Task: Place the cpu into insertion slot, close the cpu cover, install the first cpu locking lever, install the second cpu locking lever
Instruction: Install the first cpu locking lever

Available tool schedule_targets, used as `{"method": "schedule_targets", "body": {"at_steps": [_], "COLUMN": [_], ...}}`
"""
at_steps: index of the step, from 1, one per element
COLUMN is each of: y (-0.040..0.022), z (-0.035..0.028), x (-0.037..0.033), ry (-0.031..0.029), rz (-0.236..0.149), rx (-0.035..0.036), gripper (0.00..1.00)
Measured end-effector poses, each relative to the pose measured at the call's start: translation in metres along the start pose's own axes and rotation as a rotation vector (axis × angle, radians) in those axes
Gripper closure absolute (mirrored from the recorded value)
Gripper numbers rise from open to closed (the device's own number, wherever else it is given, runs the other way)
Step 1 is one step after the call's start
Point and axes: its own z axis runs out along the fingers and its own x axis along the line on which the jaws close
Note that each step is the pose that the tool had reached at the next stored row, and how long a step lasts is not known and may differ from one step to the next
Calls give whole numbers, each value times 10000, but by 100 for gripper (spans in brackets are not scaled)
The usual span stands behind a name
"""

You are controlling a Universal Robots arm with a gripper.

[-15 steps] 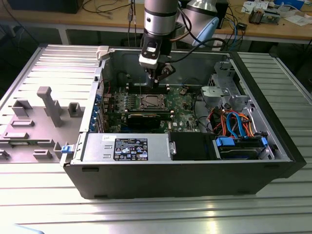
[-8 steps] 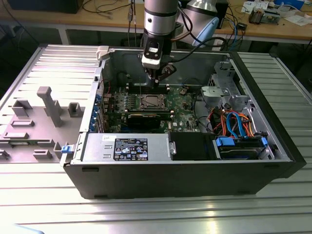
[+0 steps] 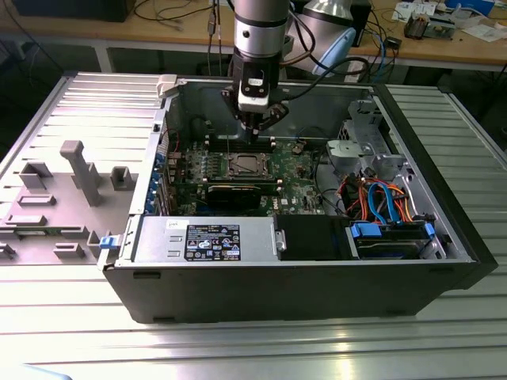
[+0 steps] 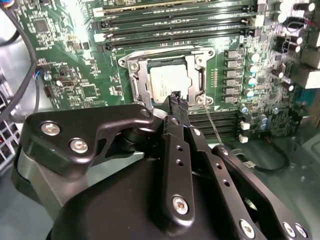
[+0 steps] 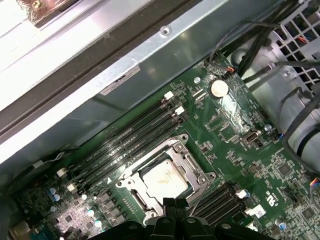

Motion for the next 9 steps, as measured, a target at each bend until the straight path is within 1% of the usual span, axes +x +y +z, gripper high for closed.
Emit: {"method": "schedule_targets", "body": {"at_steps": [3, 5, 7, 9], "y": [0, 0, 0, 0], "z": [2, 4, 5, 6], "x": [0, 0, 0, 0], "ry": [-4, -9, -12, -14], "rz": [-368, -861, -1191, -1442], "rx": [-5, -9, -12, -14], "gripper": [89, 89, 89, 89]}}
